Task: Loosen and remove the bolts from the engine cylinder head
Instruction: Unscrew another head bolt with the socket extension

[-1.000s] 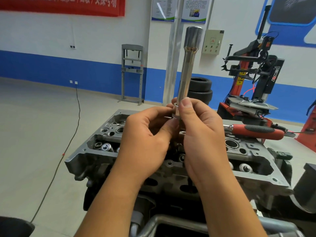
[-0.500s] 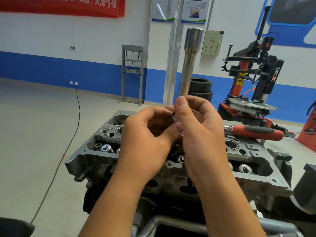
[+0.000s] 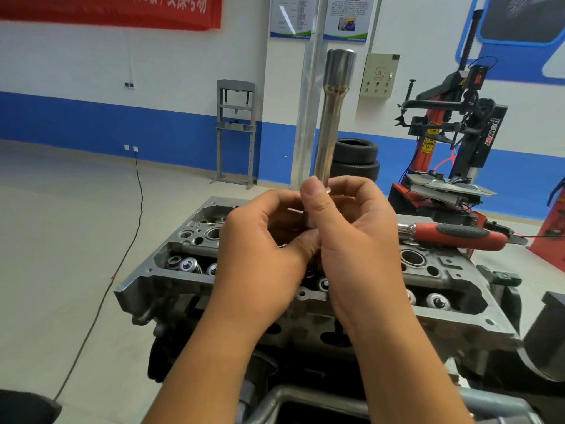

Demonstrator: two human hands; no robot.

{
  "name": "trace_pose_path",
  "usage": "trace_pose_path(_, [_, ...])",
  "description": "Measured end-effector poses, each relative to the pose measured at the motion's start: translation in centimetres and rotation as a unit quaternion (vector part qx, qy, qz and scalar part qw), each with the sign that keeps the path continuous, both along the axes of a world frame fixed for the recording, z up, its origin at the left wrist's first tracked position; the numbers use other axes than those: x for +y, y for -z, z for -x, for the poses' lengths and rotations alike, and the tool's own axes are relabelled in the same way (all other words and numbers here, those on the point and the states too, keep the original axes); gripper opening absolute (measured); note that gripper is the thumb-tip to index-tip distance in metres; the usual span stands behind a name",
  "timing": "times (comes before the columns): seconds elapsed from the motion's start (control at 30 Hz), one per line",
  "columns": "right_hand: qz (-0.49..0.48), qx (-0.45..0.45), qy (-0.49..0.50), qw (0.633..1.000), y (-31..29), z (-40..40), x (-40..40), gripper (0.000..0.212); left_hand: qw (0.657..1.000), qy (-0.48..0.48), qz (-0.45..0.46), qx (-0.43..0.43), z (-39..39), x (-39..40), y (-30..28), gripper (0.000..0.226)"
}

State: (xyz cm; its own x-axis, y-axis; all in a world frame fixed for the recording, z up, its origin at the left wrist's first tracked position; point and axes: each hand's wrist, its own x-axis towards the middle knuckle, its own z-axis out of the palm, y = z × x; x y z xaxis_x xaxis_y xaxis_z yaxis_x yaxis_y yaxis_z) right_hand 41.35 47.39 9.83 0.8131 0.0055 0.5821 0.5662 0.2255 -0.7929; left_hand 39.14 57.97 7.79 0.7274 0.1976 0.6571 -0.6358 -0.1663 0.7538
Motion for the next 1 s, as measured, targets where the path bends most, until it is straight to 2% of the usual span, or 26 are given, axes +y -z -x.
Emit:
trace_pose_path(0.13, [0.029, -0.017, 0.011, 0.999, 0.10, -0.04, 0.05, 0.019, 1.000, -0.027, 0.010, -0.007, -0.05, -0.01, 0.15, 0.032])
trace_pose_path(0.3, [0.028, -0.012, 0.017, 0.999, 0.00, -0.11, 0.00, 0.025, 1.000, 0.019, -0.021, -0.005, 0.17, 0.20, -0.09, 0.029])
trace_pose_path(0.57, [-0.004, 0.005, 0.006, 1.000, 0.06, 0.02, -0.12, 0.031, 1.000, -0.025, -0.002, -0.012, 0.01, 0.01, 0.20, 0.020])
trace_pose_path(0.73, [0.011, 0.009, 0.000, 1.000, 0.00, -0.02, -0.05, 0.024, 0.999, 0.041, 0.011, 0.010, 0.03, 0.22, -0.01, 0.023])
trace_pose_path(1.0, [0.000, 0.006, -0.001, 1.000, -0.13, 0.15, -0.07, 0.025, 0.999, 0.004, 0.027, -0.020, -0.25, 0.22, 0.36, 0.015])
